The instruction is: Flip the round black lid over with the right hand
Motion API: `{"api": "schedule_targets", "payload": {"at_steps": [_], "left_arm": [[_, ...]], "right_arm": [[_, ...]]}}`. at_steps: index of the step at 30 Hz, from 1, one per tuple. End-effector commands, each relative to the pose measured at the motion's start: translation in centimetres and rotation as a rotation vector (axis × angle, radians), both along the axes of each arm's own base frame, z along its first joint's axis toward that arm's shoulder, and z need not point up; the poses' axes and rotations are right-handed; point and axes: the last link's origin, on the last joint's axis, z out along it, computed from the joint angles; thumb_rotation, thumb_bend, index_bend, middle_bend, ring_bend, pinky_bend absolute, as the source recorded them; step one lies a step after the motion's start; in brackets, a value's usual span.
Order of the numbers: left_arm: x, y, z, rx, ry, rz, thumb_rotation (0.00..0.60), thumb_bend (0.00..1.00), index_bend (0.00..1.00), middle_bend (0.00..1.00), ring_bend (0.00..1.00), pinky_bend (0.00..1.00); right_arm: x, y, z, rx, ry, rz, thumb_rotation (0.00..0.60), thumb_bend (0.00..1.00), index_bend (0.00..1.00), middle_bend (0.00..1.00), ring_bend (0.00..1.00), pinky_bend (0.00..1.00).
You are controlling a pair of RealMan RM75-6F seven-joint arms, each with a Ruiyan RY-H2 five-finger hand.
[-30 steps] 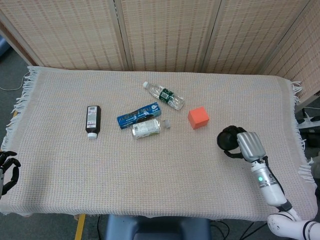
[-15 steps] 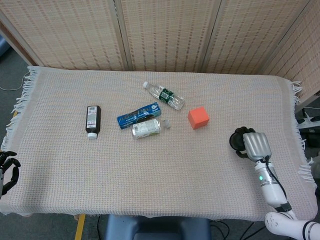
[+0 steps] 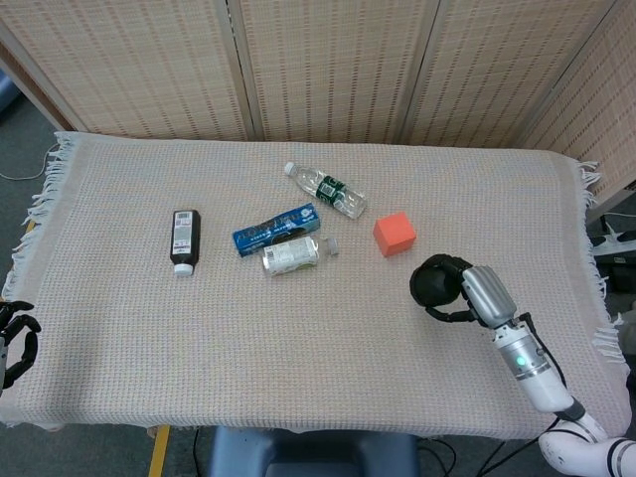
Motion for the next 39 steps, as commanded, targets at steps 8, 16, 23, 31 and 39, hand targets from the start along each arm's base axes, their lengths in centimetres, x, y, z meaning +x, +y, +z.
{"api": "schedule_targets", "payload": {"at_steps": [8, 16, 23, 31, 39], "left_arm": [[0.0, 0.0, 0.0, 0.001, -0.002, 0.004, 0.600, 0.54, 0.55, 0.34, 0.28, 0.56], [0.0, 0.0, -0.1, -0.004, 0.001, 0.004, 0.600, 0.54, 0.55, 0.34, 0.28, 0.56], [0.0, 0.0, 0.0, -0.002, 0.000, 0.005, 0.600, 0.54, 0.55, 0.34, 0.28, 0.56], [0.0, 0.0, -0.1, -0.009, 0.000, 0.010, 0.600, 0.54, 0.56, 0.34, 0.28, 0.56], [0.0, 0.0, -0.1, -0.008, -0.001, 0.011, 0.600, 0.54, 0.56, 0.34, 0.28, 0.56]], "right_arm": [[-4.9, -1.6, 1.1, -0.256, 0.659, -0.218, 0.600, 0.38, 0.64, 0.52, 0.62, 0.76], [-4.7, -2.1, 0.6, -0.411, 0.674, -0.258, 0.600, 0.38, 0.64, 0.52, 0.62, 0.76], [-3.6, -0.9, -0.6, -0.150, 0.472, -0.206, 0.600, 0.38, 0.64, 0.52, 0.62, 0.76], [-2.7, -0.4, 0.0, 0.128, 0.296, -0.227, 0.600, 0.38, 0.64, 0.52, 0.62, 0.76], [-3.6, -0.6, -0.8, 0.152, 0.380, -0.255, 0.600, 0.38, 0.63, 0.52, 0.62, 0.76]]}}
